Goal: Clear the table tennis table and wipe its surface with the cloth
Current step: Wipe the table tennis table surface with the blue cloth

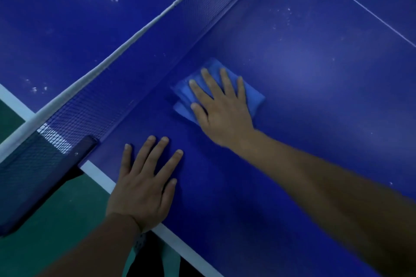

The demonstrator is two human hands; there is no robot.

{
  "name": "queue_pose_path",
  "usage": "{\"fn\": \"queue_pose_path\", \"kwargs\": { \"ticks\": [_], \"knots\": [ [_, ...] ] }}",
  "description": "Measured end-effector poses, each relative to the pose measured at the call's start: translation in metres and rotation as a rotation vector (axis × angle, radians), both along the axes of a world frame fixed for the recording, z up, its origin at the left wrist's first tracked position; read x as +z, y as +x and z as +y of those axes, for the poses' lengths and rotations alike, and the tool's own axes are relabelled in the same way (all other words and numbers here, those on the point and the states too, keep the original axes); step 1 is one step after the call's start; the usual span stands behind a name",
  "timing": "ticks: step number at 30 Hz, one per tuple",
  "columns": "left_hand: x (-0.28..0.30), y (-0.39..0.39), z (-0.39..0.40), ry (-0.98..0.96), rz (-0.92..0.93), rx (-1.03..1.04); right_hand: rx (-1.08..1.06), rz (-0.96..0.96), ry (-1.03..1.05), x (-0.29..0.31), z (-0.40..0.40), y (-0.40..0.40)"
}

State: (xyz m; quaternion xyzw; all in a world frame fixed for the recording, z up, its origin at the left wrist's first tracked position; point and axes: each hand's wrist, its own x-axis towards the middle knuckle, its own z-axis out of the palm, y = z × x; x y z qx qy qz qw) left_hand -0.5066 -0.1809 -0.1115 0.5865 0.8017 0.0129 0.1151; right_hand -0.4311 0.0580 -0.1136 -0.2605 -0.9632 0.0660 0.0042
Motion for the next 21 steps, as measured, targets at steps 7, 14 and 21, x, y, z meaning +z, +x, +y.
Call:
{"fn": "queue_pose_path", "kwargs": {
  "ticks": [7,14,21],
  "knots": [
    [-0.001,-0.001,-0.001,0.028,-0.01,-0.004,-0.625,-0.107,0.012,0.008,0.191,0.022],
    [0.0,0.0,-0.002,0.015,-0.018,-0.004,-0.443,-0.041,0.035,0.003,0.103,0.021],
    [-0.001,0.0,-0.002,0.05,-0.023,0.007,-0.571,-0.124,0.051,0.005,0.161,0.086]
  ]
}}
